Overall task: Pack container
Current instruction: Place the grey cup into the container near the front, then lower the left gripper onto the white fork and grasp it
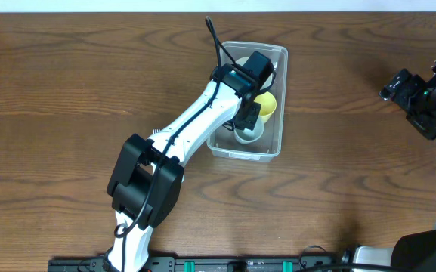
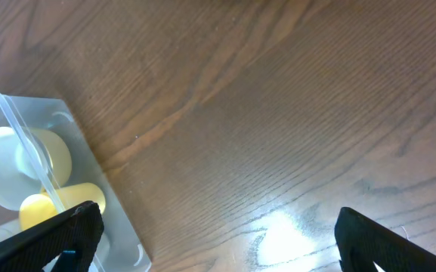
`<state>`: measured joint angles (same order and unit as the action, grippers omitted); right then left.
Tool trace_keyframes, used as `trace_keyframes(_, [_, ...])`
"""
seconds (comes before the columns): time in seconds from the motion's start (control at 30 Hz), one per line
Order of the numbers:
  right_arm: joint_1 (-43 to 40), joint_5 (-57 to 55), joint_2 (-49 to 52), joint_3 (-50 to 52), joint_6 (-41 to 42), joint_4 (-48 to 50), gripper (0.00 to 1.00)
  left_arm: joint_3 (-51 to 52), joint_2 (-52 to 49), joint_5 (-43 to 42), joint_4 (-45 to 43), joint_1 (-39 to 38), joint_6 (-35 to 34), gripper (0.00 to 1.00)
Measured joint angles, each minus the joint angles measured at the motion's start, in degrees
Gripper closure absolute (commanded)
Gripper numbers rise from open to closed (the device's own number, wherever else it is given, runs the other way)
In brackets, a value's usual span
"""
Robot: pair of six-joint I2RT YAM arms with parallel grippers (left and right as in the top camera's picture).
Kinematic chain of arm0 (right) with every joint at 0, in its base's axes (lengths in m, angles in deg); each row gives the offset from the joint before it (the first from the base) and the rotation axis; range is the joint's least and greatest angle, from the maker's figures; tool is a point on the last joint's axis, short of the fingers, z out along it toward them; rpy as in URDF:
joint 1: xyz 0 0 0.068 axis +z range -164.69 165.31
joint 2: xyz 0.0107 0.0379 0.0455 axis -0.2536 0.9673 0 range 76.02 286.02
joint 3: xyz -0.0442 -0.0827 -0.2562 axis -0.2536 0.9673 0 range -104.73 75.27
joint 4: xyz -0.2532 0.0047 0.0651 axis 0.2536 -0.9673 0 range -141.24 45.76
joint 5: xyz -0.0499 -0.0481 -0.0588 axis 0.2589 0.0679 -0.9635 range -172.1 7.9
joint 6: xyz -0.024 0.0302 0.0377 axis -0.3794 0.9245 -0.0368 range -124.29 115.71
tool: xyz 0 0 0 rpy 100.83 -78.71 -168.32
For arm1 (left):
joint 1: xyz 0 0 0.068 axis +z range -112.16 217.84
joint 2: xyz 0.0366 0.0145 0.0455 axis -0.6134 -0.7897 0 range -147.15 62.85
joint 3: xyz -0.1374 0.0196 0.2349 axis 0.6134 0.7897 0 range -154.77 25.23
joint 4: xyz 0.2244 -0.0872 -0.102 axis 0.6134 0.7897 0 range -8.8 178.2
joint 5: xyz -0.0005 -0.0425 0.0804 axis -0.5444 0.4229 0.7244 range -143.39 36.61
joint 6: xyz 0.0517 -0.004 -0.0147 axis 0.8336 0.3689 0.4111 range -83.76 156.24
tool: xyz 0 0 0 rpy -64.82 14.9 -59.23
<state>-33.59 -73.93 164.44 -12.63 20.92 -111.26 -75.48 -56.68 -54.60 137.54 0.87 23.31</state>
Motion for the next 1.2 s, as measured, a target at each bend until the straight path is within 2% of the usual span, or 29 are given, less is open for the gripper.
trace_keyframes(0.03, [0.0,0.0,0.0,0.0,0.0,0.0,0.01,0.0,0.0,0.11,0.02,0.0,-0.13,0.63])
trace_keyframes(0.07, [0.0,0.0,0.0,0.0,0.0,0.0,0.01,-0.02,0.0,0.11,0.15,0.0,-0.35,0.62])
trace_keyframes(0.33, [0.0,0.0,0.0,0.0,0.0,0.0,0.01,-1.16,1.22,0.13,9.2,0.37,-0.79,0.6])
trace_keyframes(0.43, [0.0,0.0,0.0,0.0,0.0,0.0,0.01,-1.62,5.64,0.22,12.66,1.46,-0.81,0.55])
trace_keyframes(0.57, [0.0,0.0,0.0,0.0,0.0,0.02,0.01,-2.86,15.56,2.08,18.05,5.22,-0.7,0.48])
trace_keyframes(0.7, [0.0,0.0,0.0,0.0,0.0,0.0,0.01,-4.52,22.73,4.42,23.5,11.37,-0.81,0.47])
trace_keyframes(0.8, [0.0,0.0,0.0,0.0,0.0,0.0,0.01,-3.85,23.87,5.31,25.77,16.48,-0.79,0.47])
trace_keyframes(0.93, [0.0,0.0,0.0,0.0,0.0,0.02,0.01,4.35,23.15,5.6,21.49,21.94,-0.28,0.47])
trace_keyframes(1.2, [0.0,0.0,0.0,0.0,0.0,0.0,0.01,27.65,20.98,0.74,2.08,27.69,3.5,0.48])
